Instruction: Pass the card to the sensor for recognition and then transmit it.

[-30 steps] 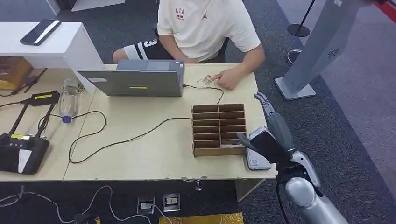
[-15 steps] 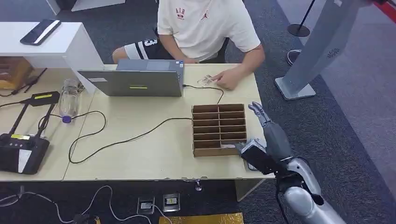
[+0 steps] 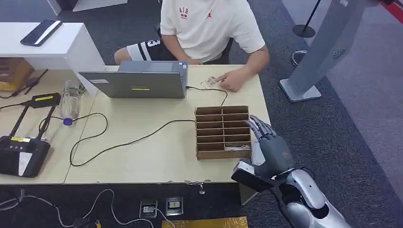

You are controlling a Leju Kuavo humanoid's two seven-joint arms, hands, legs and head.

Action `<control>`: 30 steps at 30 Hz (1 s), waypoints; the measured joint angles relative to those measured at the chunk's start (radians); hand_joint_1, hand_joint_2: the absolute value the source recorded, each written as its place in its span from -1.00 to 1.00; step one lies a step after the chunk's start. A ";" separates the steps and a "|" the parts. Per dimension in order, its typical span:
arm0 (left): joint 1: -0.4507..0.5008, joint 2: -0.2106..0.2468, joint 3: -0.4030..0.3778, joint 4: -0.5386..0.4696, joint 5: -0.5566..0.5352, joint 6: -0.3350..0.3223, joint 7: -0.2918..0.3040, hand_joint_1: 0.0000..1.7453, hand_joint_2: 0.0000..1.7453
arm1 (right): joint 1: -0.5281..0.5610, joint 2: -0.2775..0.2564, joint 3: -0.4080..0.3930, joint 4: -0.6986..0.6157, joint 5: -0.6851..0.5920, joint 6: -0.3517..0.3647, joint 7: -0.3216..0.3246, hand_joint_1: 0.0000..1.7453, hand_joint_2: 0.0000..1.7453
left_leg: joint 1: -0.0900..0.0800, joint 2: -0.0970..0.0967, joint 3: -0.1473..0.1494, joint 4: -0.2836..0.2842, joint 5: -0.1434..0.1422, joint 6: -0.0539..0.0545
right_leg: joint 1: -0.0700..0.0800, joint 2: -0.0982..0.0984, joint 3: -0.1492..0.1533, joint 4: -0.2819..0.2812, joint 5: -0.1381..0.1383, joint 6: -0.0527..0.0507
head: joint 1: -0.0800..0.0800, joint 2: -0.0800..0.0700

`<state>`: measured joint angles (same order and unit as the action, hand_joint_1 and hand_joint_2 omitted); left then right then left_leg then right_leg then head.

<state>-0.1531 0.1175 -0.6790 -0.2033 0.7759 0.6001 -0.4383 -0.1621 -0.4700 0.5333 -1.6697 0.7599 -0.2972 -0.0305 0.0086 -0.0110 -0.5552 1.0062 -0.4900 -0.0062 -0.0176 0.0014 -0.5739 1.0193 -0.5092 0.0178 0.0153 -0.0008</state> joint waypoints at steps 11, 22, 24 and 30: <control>-0.001 0.000 0.000 0.000 0.000 -0.002 0.000 -1.00 -1.00 | -0.012 -0.004 0.036 0.023 0.003 0.025 0.020 -1.00 1.00 | 0.000 0.000 0.000 0.000 0.000 0.000 | 0.000 0.000 0.000 0.000 0.000 0.000 | 0.000 0.000; -0.002 0.000 0.000 0.000 -0.005 -0.002 0.000 -1.00 -1.00 | -0.058 0.004 0.069 0.072 0.000 0.055 0.017 -1.00 1.00 | 0.000 0.000 0.000 0.000 0.000 0.000 | 0.000 0.000 0.000 0.000 0.000 0.000 | 0.000 0.000; -0.004 0.000 -0.003 0.000 -0.011 -0.002 0.000 -1.00 -1.00 | -0.070 0.007 0.076 0.090 0.000 0.061 0.017 -1.00 1.00 | 0.000 0.000 0.000 0.000 0.000 0.000 | 0.000 0.000 0.000 0.000 0.000 0.000 | 0.000 0.000; -0.014 0.001 -0.019 0.000 -0.021 -0.002 0.000 -1.00 -1.00 | -0.113 0.022 0.090 0.145 -0.018 0.087 -0.029 -1.00 1.00 | 0.000 0.000 0.000 0.000 0.000 0.000 | 0.000 0.000 0.000 0.000 0.000 0.000 | 0.000 0.000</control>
<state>-0.1666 0.1183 -0.6977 -0.2033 0.7553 0.5978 -0.4383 -0.2755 -0.4475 0.6237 -1.5244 0.7420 -0.2098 -0.0598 0.0086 -0.0110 -0.5554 1.0062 -0.4900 -0.0062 -0.0177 0.0013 -0.5738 1.0196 -0.5092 0.0177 0.0153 -0.0008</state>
